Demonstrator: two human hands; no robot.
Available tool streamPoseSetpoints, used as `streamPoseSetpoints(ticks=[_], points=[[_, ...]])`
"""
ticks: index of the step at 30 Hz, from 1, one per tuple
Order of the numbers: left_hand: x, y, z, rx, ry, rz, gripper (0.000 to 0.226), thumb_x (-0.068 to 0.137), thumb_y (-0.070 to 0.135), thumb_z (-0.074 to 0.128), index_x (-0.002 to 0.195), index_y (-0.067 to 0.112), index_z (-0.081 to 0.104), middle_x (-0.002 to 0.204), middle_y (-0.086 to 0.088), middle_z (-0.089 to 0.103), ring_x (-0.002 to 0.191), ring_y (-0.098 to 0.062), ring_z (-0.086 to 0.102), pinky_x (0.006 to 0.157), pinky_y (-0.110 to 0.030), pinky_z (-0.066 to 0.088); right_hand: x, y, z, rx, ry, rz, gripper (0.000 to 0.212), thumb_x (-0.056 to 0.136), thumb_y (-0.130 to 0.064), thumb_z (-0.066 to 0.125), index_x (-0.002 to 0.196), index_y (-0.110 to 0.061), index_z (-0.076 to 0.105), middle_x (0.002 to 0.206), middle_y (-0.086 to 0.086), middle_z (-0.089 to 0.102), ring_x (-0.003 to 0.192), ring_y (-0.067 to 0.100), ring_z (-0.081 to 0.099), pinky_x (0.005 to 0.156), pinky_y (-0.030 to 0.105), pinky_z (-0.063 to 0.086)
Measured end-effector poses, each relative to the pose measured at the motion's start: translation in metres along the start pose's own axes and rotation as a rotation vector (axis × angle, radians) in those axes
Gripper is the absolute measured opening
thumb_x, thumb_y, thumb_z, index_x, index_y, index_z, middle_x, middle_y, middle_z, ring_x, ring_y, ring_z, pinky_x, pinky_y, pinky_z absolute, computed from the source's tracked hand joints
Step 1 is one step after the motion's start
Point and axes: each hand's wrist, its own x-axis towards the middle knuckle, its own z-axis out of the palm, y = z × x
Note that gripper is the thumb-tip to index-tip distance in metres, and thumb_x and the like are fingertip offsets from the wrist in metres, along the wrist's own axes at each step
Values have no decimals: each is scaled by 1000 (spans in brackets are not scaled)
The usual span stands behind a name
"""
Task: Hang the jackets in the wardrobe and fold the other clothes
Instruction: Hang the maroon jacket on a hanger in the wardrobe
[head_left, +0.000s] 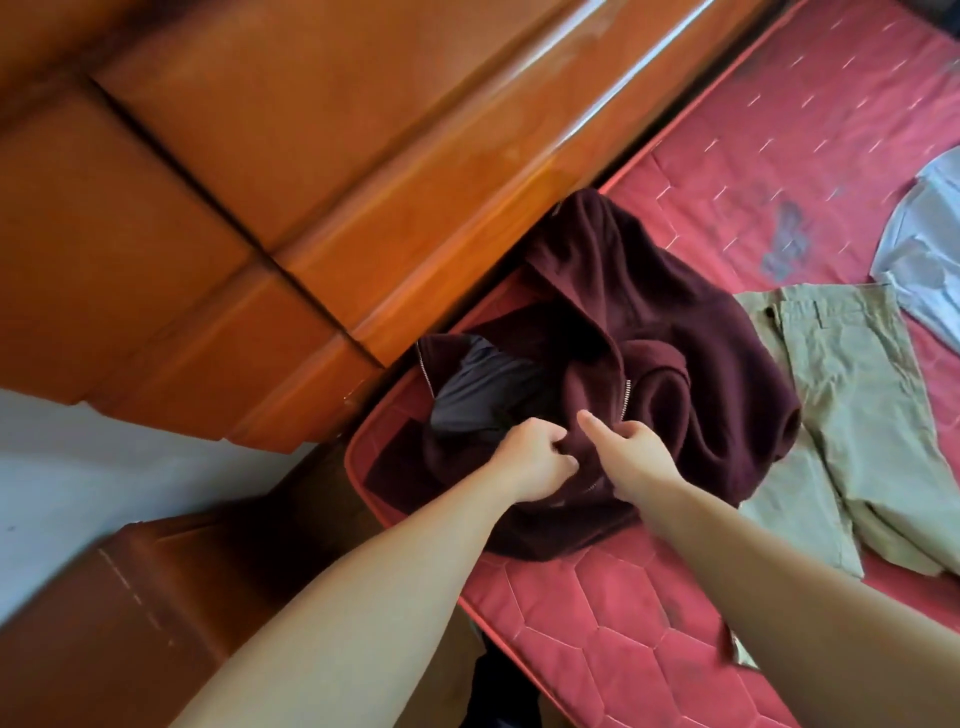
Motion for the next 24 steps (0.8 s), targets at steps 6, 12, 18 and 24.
streamPoseSetpoints(ticks=[6,12,18,24], points=[[-49,46,11,98,-137,277,25,78,7,63,57,15,53,48,3,50,40,-4,44,48,-18,34,-4,-7,-40,206,-16,143,37,70,-25,82,96,-5,65,84,13,68,74,30,67,74,38,56],[-81,83,19,30,-108,299,18,86,22,66,103,22,72,66,5,61,61,-7,55,71,-25,47,-33,-14,-111,22,120,-173,5,77,-12,64,80,-8,66,73,8,68,65,23,64,55,27,48],[-119,152,16,-23,-10,314,43,91,29,63,132,37,54,84,3,65,72,-12,61,69,-22,47,-96,-30,-225,122,208,-297,16,74,-12,74,82,-1,67,65,9,63,55,22,59,50,26,45],[-168,254,7,-124,244,460,27,98,34,53,122,26,63,94,2,68,85,-19,64,82,-33,53,-213,-53,-343,201,318,-597,21,83,-26,74,82,-5,72,74,11,70,60,20,62,59,27,52]])
